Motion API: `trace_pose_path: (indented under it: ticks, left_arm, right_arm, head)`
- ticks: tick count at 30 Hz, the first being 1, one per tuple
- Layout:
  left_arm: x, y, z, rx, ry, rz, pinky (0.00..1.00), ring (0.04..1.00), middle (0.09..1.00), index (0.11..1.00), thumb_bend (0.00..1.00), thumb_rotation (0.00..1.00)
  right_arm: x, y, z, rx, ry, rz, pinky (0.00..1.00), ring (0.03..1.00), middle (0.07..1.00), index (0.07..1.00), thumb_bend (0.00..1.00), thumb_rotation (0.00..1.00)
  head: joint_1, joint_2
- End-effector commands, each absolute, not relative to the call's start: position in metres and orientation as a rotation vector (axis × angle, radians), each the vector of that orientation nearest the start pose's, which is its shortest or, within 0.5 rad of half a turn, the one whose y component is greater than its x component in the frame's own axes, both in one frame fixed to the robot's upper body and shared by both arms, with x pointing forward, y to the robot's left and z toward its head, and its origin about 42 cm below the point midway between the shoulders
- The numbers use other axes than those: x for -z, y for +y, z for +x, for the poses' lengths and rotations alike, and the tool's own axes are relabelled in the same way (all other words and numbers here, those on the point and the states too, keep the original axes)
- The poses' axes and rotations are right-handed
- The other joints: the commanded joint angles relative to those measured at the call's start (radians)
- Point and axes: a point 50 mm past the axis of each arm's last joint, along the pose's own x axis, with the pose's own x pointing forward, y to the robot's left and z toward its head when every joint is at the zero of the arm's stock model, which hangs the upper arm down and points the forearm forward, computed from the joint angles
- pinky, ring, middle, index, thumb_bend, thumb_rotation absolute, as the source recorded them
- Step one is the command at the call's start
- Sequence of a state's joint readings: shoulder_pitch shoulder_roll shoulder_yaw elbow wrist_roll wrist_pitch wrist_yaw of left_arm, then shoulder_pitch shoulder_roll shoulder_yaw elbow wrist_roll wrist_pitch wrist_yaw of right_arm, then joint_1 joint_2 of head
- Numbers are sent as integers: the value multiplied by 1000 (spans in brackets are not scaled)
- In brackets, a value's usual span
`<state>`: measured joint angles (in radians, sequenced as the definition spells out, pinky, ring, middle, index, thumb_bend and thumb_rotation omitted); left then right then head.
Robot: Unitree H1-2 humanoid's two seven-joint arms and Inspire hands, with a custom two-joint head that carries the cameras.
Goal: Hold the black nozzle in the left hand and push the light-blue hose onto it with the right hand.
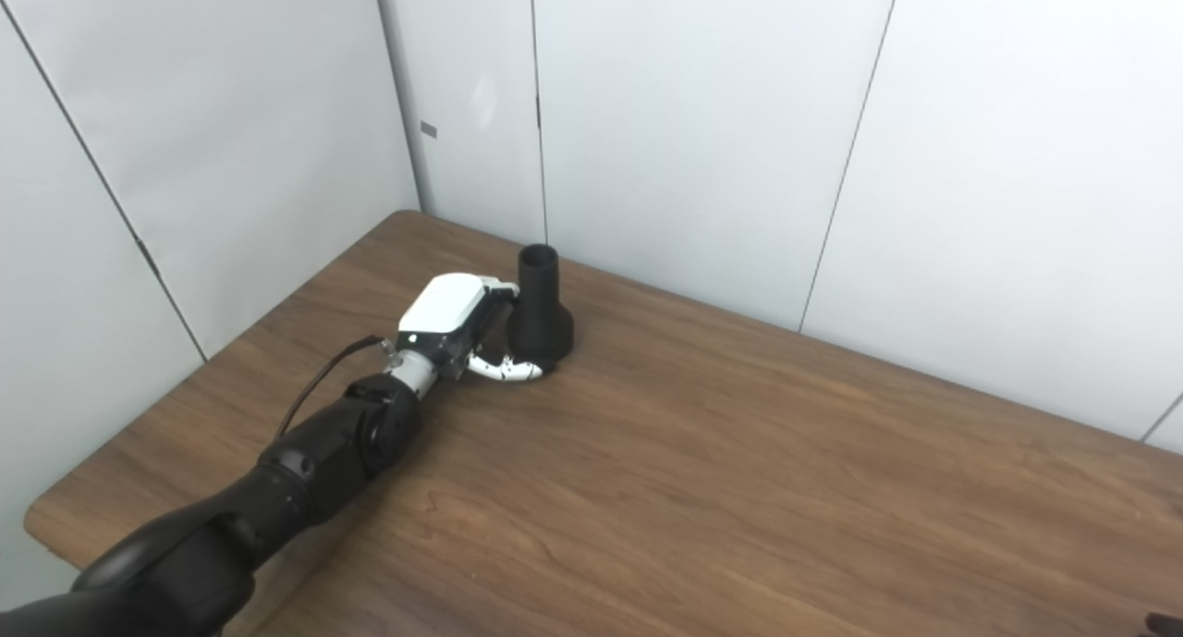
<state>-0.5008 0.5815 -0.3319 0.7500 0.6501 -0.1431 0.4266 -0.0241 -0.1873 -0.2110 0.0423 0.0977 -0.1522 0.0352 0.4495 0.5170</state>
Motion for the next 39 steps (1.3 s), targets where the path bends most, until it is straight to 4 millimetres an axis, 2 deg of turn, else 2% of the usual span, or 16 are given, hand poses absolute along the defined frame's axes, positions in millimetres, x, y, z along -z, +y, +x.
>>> trace_pose_path:
  ticks: [1, 2, 4, 5, 8, 11, 12, 13, 15, 21, 25, 26, 27, 28, 30, 39]
  left_arm:
    - [-107, 398, 405, -12, -69, 1402, 857, 721, 582, 511, 633, 53]
    - [-107, 398, 404, -9, -82, 1403, 852, 704, 568, 497, 568, 55]
    - [-106, 399, 403, -8, -104, 1392, 839, 670, 542, 472, 535, 28]
    - [-106, 400, 403, -8, -106, 1383, 835, 641, 529, 460, 528, 11]
    - [-105, 399, 404, 2, -92, 1386, 836, 551, 489, 497, 525, 1]
    - [-106, 398, 405, 19, -64, 1403, 860, 558, 487, 501, 524, 0]
    - [-108, 396, 405, 23, -57, 1401, 865, 568, 517, 539, 757, 44]
    - [-109, 395, 404, 25, -53, 1398, 871, 578, 534, 563, 877, 72]
    - [-111, 394, 404, 44, -41, 1402, 884, 595, 554, 591, 976, 98]
    - [-111, 395, 405, 87, -11, 1445, 879, 605, 583, 604, 1000, 166]
    - [-112, 393, 404, 96, -44, 1439, 878, 582, 555, 572, 999, 90]
    - [-110, 394, 403, 97, -59, 1435, 873, 568, 538, 531, 767, 75]
    - [-110, 393, 403, 97, -74, 1439, 865, 546, 508, 504, 625, 30]
    - [-109, 393, 402, 97, -82, 1449, 851, 525, 496, 495, 577, 15]
    - [-108, 391, 402, 107, -86, 1469, 849, 500, 487, 484, 536, 3]
    - [-107, 390, 400, 88, -147, 1461, 831, 502, 461, 485, 504, 0]
  right_arm:
    - [-119, -329, 282, 183, -184, -95, 438, 566, 594, 491, 501, 179]
    - [-119, -329, 282, 184, -183, -96, 439, 566, 595, 491, 501, 179]
    - [-119, -329, 283, 187, -182, -97, 439, 567, 596, 491, 501, 179]
    - [-119, -329, 283, 186, -183, -97, 440, 568, 597, 491, 501, 179]
    - [-119, -330, 282, 183, -183, -101, 440, 568, 598, 491, 501, 179]
    - [-120, -330, 282, 182, -184, -103, 439, 568, 598, 491, 501, 179]
    - [-120, -330, 282, 183, -183, -103, 437, 566, 597, 491, 501, 179]
    - [-120, -330, 282, 184, -182, -103, 436, 566, 596, 491, 501, 179]
    - [-120, -330, 282, 182, -187, -96, 435, 564, 595, 491, 501, 179]
    - [-118, -329, 282, 185, -188, -95, 432, 557, 591, 491, 501, 179]
    - [-120, -328, 282, 184, -180, -94, 427, 554, 586, 490, 501, 179]
    - [-120, -328, 282, 184, -180, -91, 427, 555, 586, 490, 502, 179]
    - [-119, -328, 283, 185, -180, -91, 425, 554, 585, 490, 502, 179]
    - [-119, -328, 283, 186, -180, -91, 424, 553, 584, 490, 502, 179]
    - [-118, -329, 284, 184, -189, -89, 420, 550, 581, 490, 502, 179]
    - [-117, -328, 284, 192, -183, -97, 411, 542, 575, 489, 502, 179]
  head:
    - [0, 2]
    - [0, 1]
    - [0, 0]
    - [0, 0]
    - [-1, 0]
    - [2, 5]
    - [2, 5]
    - [2, 5]
    - [3, 5]
    - [0, 5]
    - [0, 5]
    - [0, 5]
    - [0, 4]
    - [0, 4]
    - [0, 4]
    - [-2, 4]
